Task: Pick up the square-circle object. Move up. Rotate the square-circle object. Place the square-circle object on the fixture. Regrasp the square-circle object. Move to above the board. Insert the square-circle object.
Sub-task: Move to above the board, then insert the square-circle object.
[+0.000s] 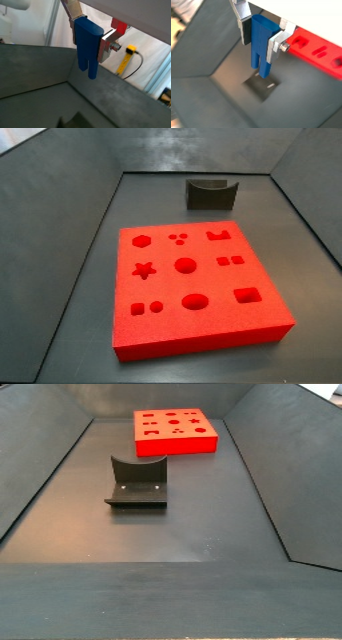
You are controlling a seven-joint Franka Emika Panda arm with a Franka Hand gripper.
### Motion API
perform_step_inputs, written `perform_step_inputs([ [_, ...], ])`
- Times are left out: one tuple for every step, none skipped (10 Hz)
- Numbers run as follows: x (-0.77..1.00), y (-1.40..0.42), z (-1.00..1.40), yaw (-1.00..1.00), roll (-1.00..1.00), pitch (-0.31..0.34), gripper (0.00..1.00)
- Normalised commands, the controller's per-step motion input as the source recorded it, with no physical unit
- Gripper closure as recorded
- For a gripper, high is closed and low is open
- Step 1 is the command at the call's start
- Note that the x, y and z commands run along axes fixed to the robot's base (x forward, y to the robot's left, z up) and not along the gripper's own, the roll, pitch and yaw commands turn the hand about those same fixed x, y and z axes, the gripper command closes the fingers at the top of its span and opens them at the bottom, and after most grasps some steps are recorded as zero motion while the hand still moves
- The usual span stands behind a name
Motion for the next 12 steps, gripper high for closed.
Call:
perform_step_inputs([
  [-0.86, -1.00, -0.16, -0.05, -1.00, -0.117, 1.00],
  [-0.89, -1.00, -0.16, -0.05, -1.00, -0.122, 1.00],
  [-0.91, -0.99, -0.16, -0.06, -1.00, -0.132, 1.00],
  [-0.67, -0.69, -0.12, -0.06, -1.00, -0.142, 1.00],
  [-0.43, -0.39, -0.07, -0.06, -1.00, -0.151, 1.00],
  [-0.26, -0.20, -0.04, -0.07, -1.00, -0.132, 1.00],
  [-0.14, -0.09, -0.02, -0.05, -0.69, -0.077, 1.00],
  [-0.09, -0.06, -0.02, -0.04, -0.47, -0.050, 1.00],
  [-0.06, -0.03, -0.01, -0.02, -0.31, -0.036, 1.00],
  [-0.04, -0.01, 0.00, -0.02, -0.22, -0.026, 1.00],
  [-0.12, 0.00, -0.02, 0.04, -0.06, -0.119, 1.00],
  [0.00, 0.00, 0.00, 0.00, -0.02, -0.011, 1.00],
])
